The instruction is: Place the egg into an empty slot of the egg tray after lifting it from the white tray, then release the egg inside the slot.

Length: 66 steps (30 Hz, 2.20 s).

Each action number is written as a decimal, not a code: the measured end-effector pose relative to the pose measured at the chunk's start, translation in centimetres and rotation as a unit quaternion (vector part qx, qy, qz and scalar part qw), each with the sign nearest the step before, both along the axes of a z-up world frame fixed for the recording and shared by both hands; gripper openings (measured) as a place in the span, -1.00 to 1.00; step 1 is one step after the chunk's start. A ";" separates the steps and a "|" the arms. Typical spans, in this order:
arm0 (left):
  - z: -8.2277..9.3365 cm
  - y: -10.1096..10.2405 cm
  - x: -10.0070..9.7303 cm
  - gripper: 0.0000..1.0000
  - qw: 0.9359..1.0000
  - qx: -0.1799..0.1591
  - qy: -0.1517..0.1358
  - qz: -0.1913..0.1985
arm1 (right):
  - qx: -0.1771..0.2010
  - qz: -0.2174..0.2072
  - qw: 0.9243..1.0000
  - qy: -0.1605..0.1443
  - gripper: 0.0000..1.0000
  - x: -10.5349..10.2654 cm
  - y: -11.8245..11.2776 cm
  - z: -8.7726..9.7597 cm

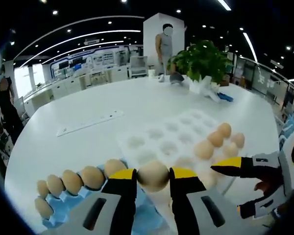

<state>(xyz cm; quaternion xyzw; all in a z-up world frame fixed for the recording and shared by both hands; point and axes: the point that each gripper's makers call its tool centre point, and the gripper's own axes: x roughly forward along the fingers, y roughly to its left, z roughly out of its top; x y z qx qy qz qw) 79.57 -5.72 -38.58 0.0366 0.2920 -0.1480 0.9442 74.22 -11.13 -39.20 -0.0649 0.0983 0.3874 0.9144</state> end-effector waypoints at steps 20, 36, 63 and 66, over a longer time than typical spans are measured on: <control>0.3 -0.2 -0.8 -0.48 1.000 -0.004 0.018 -0.007 | -0.010 -0.004 0.999 -0.038 -0.13 2.5 3.4 0.1; 1.4 -0.8 -1.6 -0.48 0.999 -0.028 0.028 -0.022 | -0.024 -0.001 0.998 -0.050 -0.26 3.8 4.8 -0.2; 1.9 -0.3 -2.8 -0.48 0.993 -0.080 0.083 -0.032 | -0.030 0.025 0.992 -0.123 -0.44 2.3 6.1 1.1; 1.9 -0.3 -3.2 -0.48 0.991 -0.097 0.091 -0.032 | -0.022 0.032 0.992 -0.122 -0.45 2.1 6.1 1.2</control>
